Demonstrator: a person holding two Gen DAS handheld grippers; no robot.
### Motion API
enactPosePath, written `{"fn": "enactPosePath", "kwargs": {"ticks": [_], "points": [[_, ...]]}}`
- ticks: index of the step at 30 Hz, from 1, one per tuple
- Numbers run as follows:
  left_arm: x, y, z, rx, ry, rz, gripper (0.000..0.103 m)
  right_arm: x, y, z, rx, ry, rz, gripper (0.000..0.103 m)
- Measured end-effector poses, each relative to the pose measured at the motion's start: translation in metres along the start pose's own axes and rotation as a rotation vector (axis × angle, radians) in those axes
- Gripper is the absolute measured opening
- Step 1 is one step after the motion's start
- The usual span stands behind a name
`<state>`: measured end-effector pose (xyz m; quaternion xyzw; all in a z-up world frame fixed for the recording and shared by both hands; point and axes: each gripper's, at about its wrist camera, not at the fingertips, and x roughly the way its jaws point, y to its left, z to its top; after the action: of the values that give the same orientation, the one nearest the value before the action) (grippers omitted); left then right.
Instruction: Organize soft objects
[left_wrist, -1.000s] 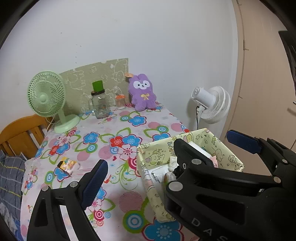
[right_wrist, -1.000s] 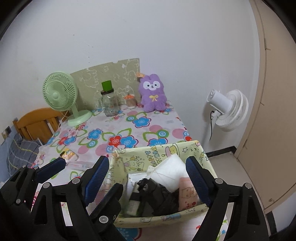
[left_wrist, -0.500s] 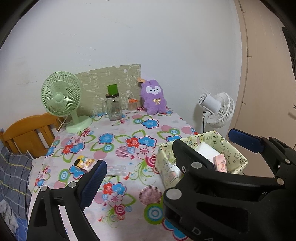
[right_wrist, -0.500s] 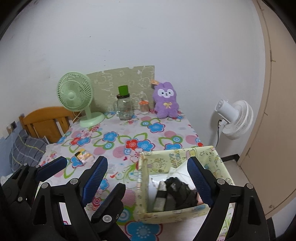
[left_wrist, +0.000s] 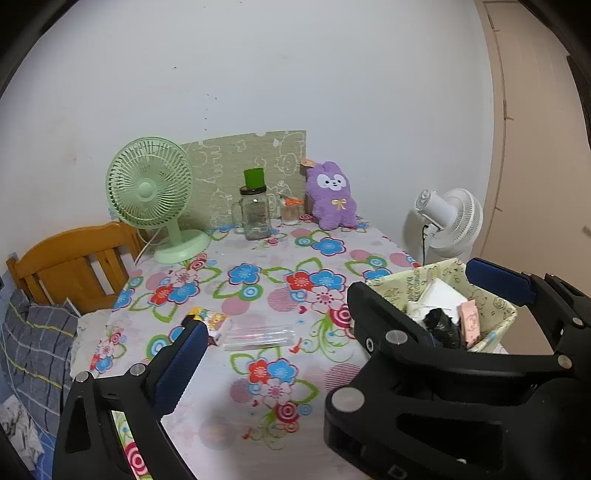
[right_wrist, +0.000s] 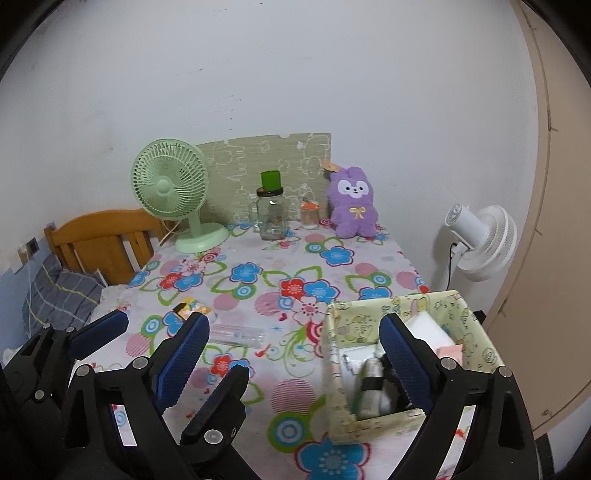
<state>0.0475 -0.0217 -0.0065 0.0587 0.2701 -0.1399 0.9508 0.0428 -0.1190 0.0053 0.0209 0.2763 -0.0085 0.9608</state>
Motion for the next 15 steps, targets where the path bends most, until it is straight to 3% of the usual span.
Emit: {"fn": "enactPosePath", "kwargs": {"ticks": [15], "points": [[0.014, 0.038, -0.013, -0.005, 0.024, 0.023, 0.101, 0.023, 0.038, -0.008, -0.007, 0.012, 0.027, 0.100]]}}
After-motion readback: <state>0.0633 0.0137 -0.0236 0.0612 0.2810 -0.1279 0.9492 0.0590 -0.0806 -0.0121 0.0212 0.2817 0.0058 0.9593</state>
